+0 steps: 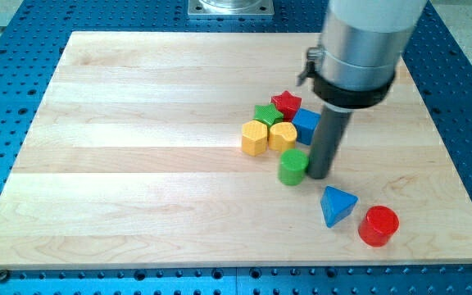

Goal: Push the green circle left beside the hexagon

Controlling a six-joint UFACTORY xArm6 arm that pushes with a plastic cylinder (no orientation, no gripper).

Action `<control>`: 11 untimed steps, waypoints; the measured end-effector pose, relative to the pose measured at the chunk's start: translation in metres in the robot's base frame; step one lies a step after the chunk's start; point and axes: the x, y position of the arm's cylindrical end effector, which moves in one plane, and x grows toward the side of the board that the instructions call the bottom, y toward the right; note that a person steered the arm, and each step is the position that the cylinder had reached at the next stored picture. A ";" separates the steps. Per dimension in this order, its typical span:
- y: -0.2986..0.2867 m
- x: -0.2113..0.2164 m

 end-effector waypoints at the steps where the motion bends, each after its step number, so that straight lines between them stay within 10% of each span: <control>1: -0.106 -0.012; 3: -0.099 0.053; 4: -0.190 0.044; 7: -0.114 0.038; 11: -0.145 -0.067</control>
